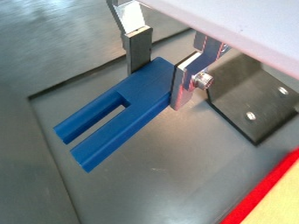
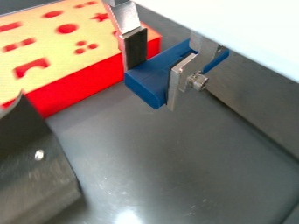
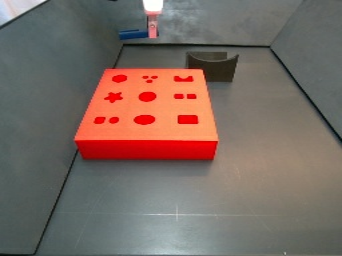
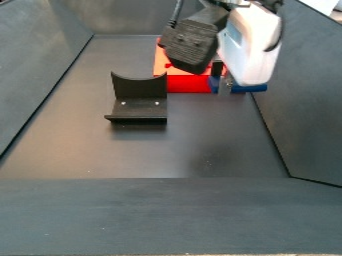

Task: Pick up the square-circle object. Move up. Rotate the square-circle object. Place the square-circle object on the fixture. Regrasp the square-circle object. Move to above the board. Insert the square-circle object.
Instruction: Rotate the square-circle object.

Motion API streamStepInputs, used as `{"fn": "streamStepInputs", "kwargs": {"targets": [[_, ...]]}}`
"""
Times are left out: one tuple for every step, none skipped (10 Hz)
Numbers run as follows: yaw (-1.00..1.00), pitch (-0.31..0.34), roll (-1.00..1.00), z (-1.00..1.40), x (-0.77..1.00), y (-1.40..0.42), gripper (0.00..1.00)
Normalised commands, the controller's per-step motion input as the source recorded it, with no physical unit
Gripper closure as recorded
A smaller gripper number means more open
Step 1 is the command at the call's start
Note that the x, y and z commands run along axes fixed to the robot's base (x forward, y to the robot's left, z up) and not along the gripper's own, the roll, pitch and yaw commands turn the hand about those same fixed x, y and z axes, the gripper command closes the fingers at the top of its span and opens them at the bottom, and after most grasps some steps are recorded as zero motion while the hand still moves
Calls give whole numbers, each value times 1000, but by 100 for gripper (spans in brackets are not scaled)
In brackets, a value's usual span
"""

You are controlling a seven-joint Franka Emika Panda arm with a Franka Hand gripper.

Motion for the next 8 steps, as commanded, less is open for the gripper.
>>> {"fn": "streamStepInputs", "kwargs": {"targets": [[-1000,-6,-6,-16,24,19,100],[-1000,-7,-6,-15,25,19,100],[-1000,-7,-6,-14,25,19,100],[-1000,-7,-7,-14,25,19,100],[-1000,-8,-7,-14,25,19,100],[-1000,-8,-7,-14,25,19,100],[-1000,-9,-8,-13,25,19,100],[-1000,-9,-8,-13,25,19,100]]}}
